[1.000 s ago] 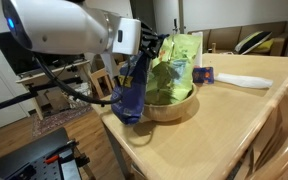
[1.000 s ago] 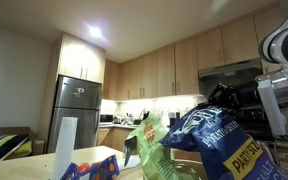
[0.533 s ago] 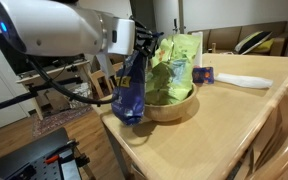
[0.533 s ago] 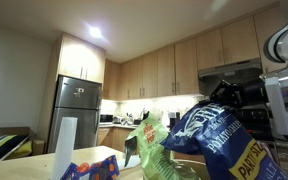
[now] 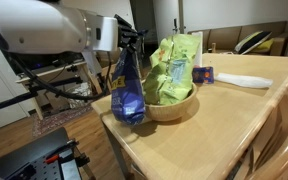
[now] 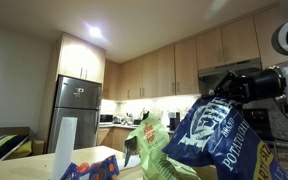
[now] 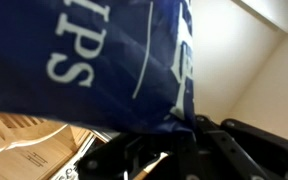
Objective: Move the blue packet of chips to the right
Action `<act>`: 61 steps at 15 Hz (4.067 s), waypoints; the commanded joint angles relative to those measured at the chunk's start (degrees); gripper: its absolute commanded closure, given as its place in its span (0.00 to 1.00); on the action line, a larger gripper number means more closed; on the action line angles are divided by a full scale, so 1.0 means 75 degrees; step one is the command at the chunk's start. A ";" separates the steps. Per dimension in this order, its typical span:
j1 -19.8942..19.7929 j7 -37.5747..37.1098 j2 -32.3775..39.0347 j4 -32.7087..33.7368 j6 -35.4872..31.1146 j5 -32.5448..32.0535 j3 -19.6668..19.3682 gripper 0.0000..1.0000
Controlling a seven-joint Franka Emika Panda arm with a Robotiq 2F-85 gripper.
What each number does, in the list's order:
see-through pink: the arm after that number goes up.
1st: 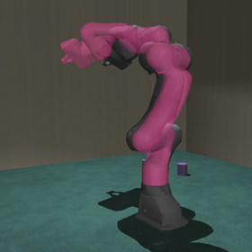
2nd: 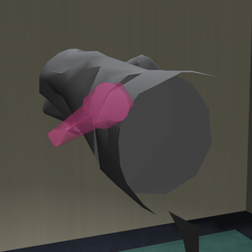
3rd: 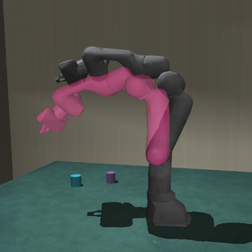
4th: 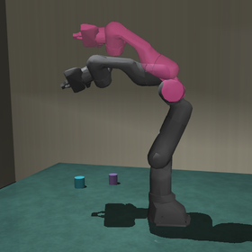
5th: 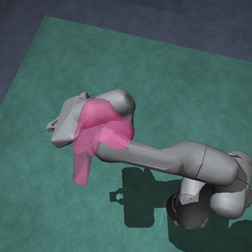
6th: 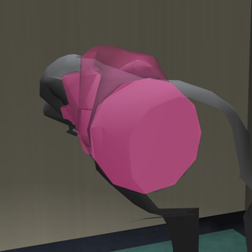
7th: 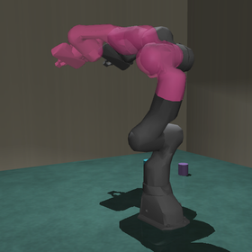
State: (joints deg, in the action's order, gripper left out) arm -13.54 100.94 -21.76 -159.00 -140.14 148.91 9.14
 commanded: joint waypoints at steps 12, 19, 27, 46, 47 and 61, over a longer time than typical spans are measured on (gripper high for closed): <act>0.1019 -0.0374 -0.0746 0.0018 -0.1117 -0.0012 0.0450 1.00; 0.1088 -0.0623 -0.0639 0.0022 -0.0970 -0.0008 0.0473 1.00; 0.0967 -0.0399 -0.0472 0.0005 -0.0866 -0.0045 0.0459 0.99; 0.1485 0.0400 -0.0381 0.0008 -0.0609 -0.0019 0.1227 1.00; 0.1438 0.0501 -0.0367 0.0012 -0.0566 -0.0017 0.1201 1.00; 0.1303 0.1611 -0.0253 0.0010 -0.0691 -0.0014 0.0986 1.00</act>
State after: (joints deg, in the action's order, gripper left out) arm -4.59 112.49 -23.45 -159.01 -145.73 148.87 16.46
